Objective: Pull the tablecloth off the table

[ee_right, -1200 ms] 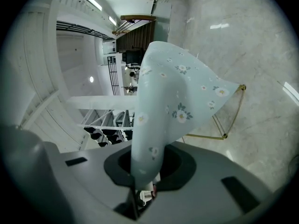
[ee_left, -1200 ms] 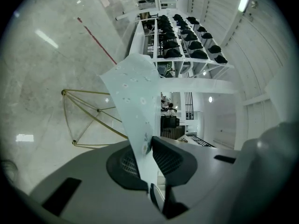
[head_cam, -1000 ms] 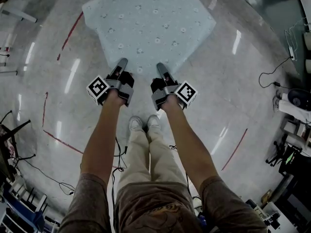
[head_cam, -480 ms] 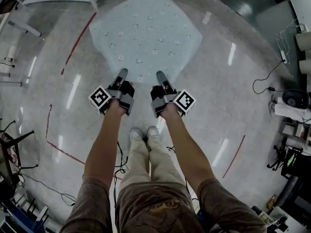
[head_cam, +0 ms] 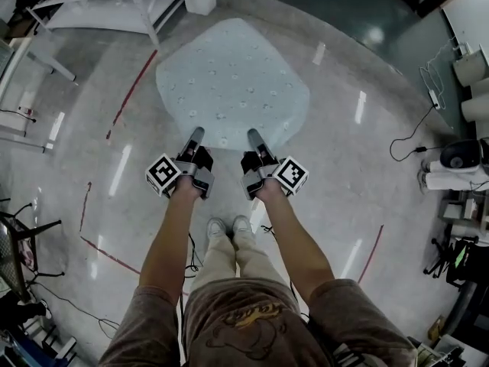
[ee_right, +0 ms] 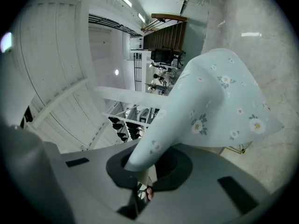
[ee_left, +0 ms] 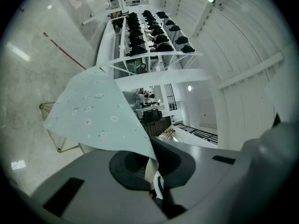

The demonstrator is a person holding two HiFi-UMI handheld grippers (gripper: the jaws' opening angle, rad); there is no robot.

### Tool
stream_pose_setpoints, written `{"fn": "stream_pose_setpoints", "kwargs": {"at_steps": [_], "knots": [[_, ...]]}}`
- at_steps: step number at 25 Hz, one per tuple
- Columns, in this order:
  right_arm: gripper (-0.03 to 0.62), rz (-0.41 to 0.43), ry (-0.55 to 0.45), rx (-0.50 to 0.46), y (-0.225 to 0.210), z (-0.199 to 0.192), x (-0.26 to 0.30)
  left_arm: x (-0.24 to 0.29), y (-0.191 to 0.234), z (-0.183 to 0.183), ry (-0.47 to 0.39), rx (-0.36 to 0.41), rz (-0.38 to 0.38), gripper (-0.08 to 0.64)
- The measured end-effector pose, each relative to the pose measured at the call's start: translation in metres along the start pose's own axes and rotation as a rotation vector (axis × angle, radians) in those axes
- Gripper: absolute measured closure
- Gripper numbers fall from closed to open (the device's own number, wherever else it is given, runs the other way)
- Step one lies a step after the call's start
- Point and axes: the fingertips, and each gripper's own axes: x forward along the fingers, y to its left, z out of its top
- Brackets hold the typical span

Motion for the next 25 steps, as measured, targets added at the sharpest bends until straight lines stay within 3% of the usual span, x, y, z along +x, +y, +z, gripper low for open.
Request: {"fn": "stream_pose_setpoints", "kwargs": {"at_steps": [4,8,13,25], "knots": [[0.584,0.037,0.0,-0.019,0.035,0.009,-0.037,-0.017,-0.05,-0.027,0.021,0.096,-0.023,0.54],[0.584,0.069,-0.005,-0.08,0.064,0.017,-0.057,-0.028,-0.093,-0.043,0.029,0.146,-0.098,0.54],[0.584,0.125,0.007,-0.173,0.111,0.027,-0.077,-0.046,-0.127,-0.053,0.023,0.254,-0.075,0.54],[0.575,0.207,0.002,-0.29,0.186,0.027,-0.128,-0.083,-0.212,-0.083,0.023,0.394,-0.145,0.54]]}}
